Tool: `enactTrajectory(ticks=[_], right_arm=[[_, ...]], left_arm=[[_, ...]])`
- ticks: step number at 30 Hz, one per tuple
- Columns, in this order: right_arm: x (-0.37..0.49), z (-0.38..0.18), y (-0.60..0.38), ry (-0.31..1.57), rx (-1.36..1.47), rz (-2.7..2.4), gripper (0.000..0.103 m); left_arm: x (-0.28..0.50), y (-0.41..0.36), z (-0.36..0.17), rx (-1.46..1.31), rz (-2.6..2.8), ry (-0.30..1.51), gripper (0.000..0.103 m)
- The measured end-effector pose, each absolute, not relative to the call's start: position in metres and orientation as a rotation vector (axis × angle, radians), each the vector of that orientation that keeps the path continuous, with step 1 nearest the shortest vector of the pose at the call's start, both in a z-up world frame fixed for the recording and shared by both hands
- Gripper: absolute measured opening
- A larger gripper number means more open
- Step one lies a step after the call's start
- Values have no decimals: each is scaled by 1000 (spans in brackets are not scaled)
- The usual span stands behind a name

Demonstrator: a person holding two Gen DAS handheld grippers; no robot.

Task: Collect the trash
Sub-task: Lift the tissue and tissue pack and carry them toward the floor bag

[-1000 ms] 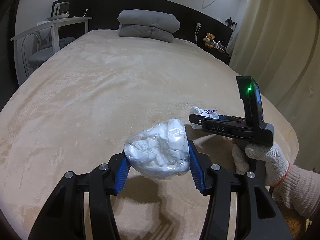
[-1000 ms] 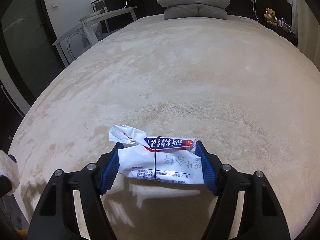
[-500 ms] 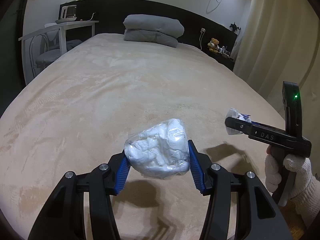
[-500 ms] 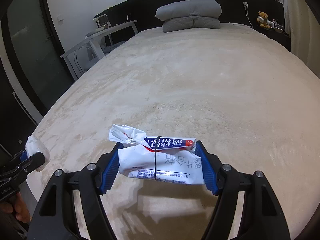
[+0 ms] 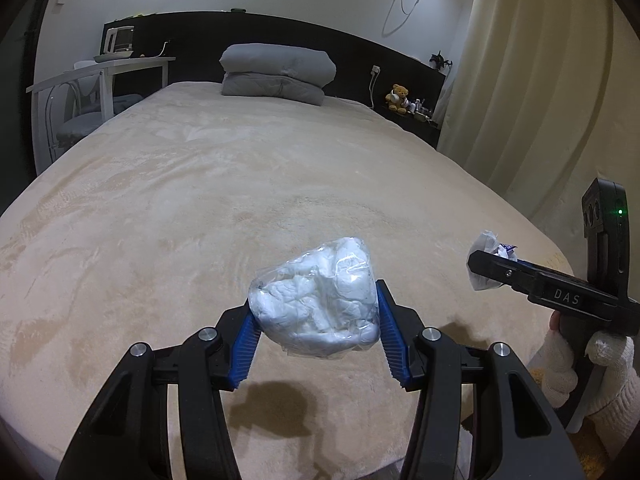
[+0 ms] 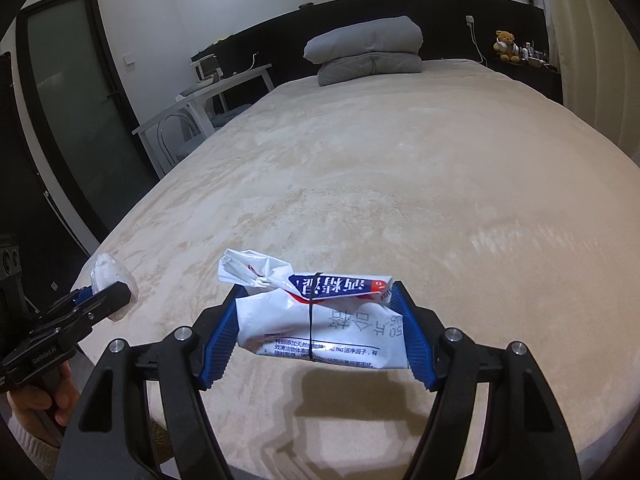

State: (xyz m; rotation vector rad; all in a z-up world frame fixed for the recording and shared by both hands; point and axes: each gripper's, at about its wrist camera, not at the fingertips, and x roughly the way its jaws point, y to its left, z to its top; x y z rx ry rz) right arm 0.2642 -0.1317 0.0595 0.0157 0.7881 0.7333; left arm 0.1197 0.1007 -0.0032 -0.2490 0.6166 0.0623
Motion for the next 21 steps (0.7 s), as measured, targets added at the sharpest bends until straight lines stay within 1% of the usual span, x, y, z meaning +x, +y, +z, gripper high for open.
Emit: enactTrajectory(ticks=[13,21], right_arm=[[198,58,-201,763,56,713,70],[156,41,-234,796,91,713,70]], left_arm=[[62,46,-19,-271,22,578,52],[31,12,-29,-294,-15,581,52]])
